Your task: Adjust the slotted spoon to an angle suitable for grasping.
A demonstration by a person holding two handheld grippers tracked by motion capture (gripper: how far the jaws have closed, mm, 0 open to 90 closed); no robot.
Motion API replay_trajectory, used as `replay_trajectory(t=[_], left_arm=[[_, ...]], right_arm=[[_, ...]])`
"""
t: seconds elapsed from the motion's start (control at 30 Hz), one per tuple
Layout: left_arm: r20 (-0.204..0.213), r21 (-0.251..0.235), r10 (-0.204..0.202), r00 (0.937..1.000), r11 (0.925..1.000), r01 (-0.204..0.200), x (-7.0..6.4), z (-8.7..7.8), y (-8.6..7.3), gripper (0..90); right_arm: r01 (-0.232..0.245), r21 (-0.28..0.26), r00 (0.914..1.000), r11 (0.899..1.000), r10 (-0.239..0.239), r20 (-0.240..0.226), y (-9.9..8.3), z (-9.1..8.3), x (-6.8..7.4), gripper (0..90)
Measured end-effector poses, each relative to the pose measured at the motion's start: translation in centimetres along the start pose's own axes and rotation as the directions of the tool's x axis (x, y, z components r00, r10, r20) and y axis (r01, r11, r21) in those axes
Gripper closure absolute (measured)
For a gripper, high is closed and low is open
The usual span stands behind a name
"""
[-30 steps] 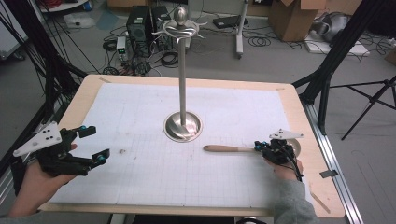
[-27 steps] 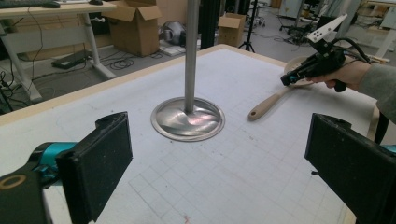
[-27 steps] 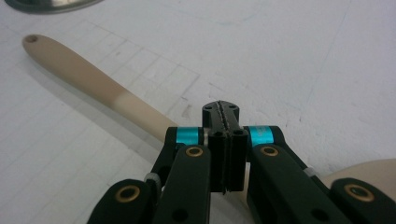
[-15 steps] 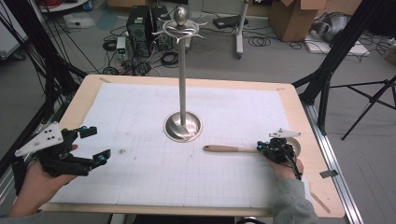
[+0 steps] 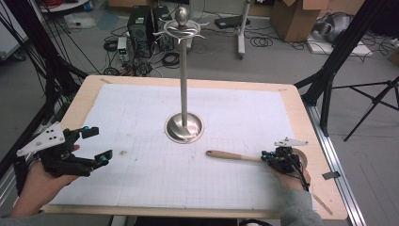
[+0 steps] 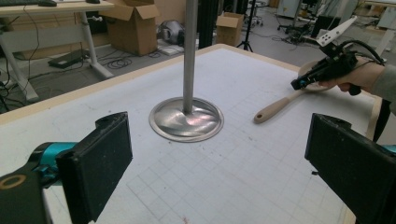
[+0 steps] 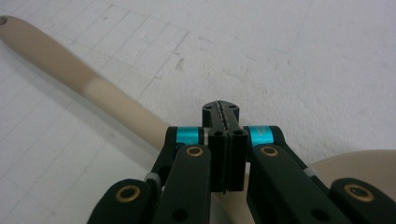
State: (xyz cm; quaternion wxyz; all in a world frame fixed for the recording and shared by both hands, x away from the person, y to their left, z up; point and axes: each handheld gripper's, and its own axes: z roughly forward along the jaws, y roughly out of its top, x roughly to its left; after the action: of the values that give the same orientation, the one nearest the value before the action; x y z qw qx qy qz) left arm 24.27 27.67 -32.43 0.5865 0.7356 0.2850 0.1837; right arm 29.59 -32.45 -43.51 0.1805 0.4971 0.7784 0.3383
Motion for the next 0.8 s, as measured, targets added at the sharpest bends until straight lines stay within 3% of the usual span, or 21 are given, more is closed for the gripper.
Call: replay_trajectory(t=[0.37, 0.47, 0.57, 0.6, 0.67, 0.73, 0.8], left_arm=[[0.016, -0.008, 0.002, 0.9999, 1.0, -0.002, -0.1, 0.5, 0.3, 7.7], [0.014, -0.008, 0.004, 0.9999, 1.0, -0.004, -0.1, 0.4, 0.4, 7.7], [0.012, -0.008, 0.005, 0.9999, 1.0, -0.005, -0.1, 0.4, 0.4, 7.7], [0.012, -0.009, 0.005, 0.9999, 0.9999, -0.005, -0.1, 0.4, 0.4, 7.7], [0.012, -0.007, 0.004, 0.9999, 1.0, -0.004, -0.1, 0.4, 0.4, 7.7], [0.012, -0.008, 0.005, 0.9999, 1.0, -0.005, -0.2, 0.4, 0.4, 7.7], [0.012, -0.006, 0.005, 0.9999, 1.0, -0.005, -0.2, 0.4, 0.3, 7.7]], right_arm=[[-0.036, 0.031, 0.9994, 0.999, 0.035, 0.006, -0.7, -1.0, 0.9, 90.0], [-0.017, 0.041, 0.9998, 0.999, 0.017, 0.012, -0.6, -1.1, 1.1, 90.0], [0.009, 0.008, 1.0, 1.0, -0.009, 0.0, -0.2, -1.3, 1.4, 90.0], [0.054, -0.052, 0.9971, 0.997, -0.056, -0.051, 0.4, -1.4, 2.2, 90.0], [0.11, -0.091, 0.9858, 0.99, -0.12, -0.117, 1.0, -1.2, 3.4, 90.0], [0.163, -0.121, 0.9662, 0.979, -0.183, -0.181, 1.5, -0.7, 4.6, 90.0], [0.207, -0.115, 0.9474, 0.972, -0.229, -0.224, 2.0, 0.0, 5.7, 90.0]])
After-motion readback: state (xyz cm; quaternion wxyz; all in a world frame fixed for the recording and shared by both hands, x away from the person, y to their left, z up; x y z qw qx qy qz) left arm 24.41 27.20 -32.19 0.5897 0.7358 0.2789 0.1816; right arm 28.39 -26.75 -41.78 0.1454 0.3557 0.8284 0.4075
